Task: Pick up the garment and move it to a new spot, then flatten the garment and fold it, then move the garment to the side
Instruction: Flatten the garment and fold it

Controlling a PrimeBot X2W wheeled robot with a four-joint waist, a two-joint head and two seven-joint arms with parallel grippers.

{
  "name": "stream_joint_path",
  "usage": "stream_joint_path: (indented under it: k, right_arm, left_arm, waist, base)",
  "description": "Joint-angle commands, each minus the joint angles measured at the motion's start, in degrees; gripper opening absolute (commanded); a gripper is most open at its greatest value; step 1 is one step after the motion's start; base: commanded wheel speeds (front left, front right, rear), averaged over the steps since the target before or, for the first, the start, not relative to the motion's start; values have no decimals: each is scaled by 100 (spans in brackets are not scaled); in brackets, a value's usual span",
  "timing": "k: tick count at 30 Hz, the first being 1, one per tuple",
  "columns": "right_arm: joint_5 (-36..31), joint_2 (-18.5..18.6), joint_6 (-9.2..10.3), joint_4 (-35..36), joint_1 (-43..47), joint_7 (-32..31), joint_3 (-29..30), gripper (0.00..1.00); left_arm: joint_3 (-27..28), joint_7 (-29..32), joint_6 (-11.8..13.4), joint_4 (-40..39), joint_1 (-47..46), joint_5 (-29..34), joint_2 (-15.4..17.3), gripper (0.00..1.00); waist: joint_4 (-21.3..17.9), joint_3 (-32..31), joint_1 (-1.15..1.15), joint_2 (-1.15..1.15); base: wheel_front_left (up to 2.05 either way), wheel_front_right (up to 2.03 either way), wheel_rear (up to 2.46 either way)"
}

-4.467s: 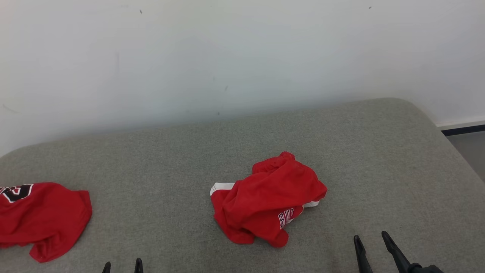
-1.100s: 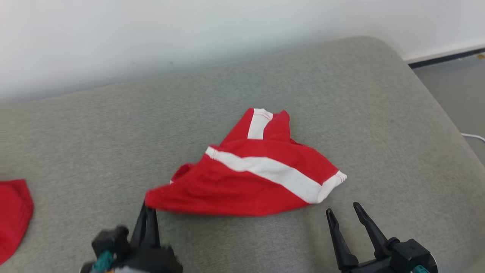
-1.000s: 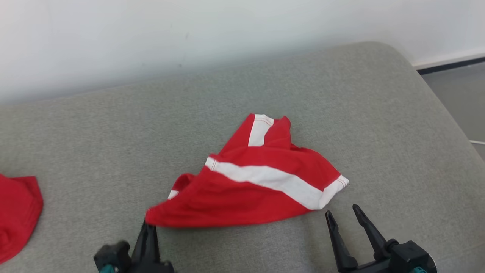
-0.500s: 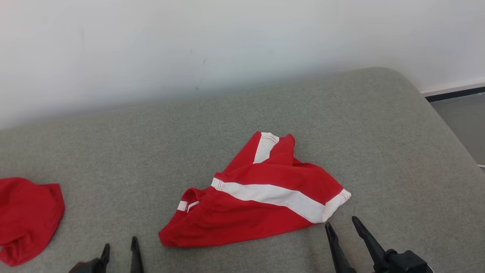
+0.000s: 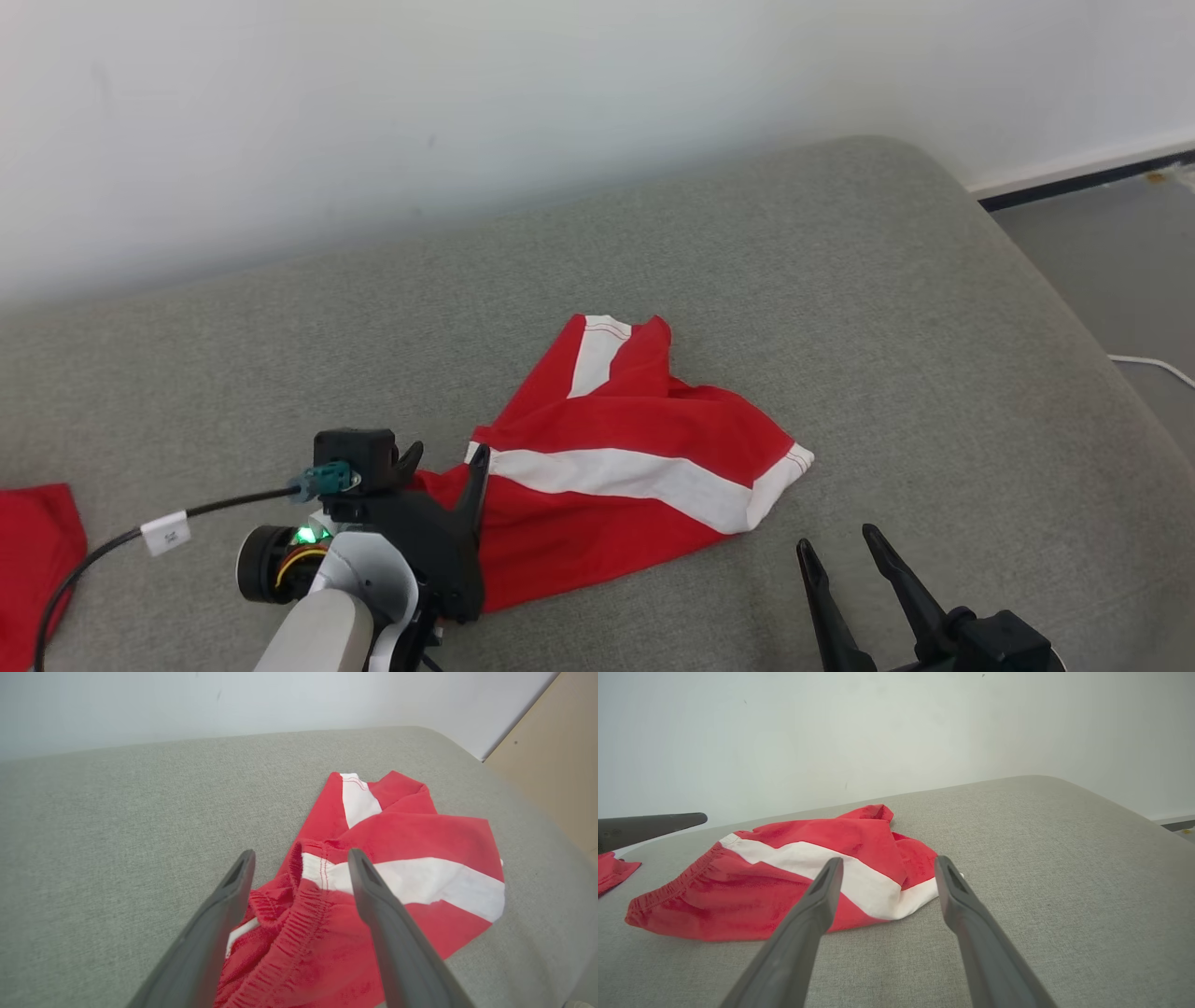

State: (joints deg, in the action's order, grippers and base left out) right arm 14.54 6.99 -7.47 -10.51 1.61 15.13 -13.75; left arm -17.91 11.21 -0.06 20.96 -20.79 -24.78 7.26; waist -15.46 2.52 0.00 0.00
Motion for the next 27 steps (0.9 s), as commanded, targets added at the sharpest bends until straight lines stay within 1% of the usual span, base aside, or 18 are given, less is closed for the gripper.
stream_joint_path:
  k: [1,3,5,10,11,12,13,14,15,16,17,22,27]
  right_arm:
    - [29,-31,-5,22,-63,3,3,100]
    - [40,-52,-5,25,-74,2,24,100]
    - [40,-71,-5,32,-70,2,43,100]
    - [48,-104,-5,56,-83,2,77,100]
    - [48,-112,-5,62,-86,2,86,100]
    - [48,-112,-5,62,-86,2,86,100]
    - [45,-118,-5,70,-91,2,95,100]
    - [38,-127,-5,75,-95,2,106,100]
    - [32,-132,-5,76,-100,2,112,100]
    - [25,-136,-5,72,-100,2,117,100]
    - [20,-140,-5,70,-97,3,130,100]
    - [-4,-150,-5,73,-82,3,163,100]
    - [-20,-119,-5,114,-26,2,244,100]
  left_arm:
    - [-8,272,42,48,-145,-87,-12,100]
    - [-7,480,61,50,-231,-149,-11,100]
    - [18,659,109,72,-269,-156,66,100]
    - [-8,1046,171,72,-321,-202,142,100]
    - [-7,1089,161,49,-322,-220,165,87]
    - [-7,1089,161,49,-322,-220,165,87]
    - [-8,1125,155,20,-322,-234,180,82]
    - [-16,1155,149,-7,-321,-243,184,71]
    - [-26,1194,134,-28,-314,-264,180,46]
    - [-32,1196,118,-58,-308,-280,179,33]
    - [-39,1177,114,-90,-301,-298,174,0]
    - [-79,936,94,-247,-221,-255,115,0]
    - [34,437,204,-630,126,-273,91,0]
  waist:
    - [-281,178,0,0]
    - [-383,239,0,0]
    - [-456,288,0,0]
    - [-542,350,0,0]
    - [-544,359,0,0]
    - [-544,359,0,0]
    - [-540,366,0,0]
    - [-533,372,0,0]
    - [-522,371,0,0]
    - [-509,369,0,0]
    - [-490,364,0,0]
    - [-351,341,0,0]
    - [-109,363,0,0]
  base:
    - [0,0,0]
    - [0,0,0]
    - [0,0,0]
    - [0,0,0]
    - [0,0,0]
    - [0,0,0]
    - [0,0,0]
    - [0,0,0]
    - [0,0,0]
    - [0,0,0]
    - [0,0,0]
    - [0,0,0]
    - [0,0,0]
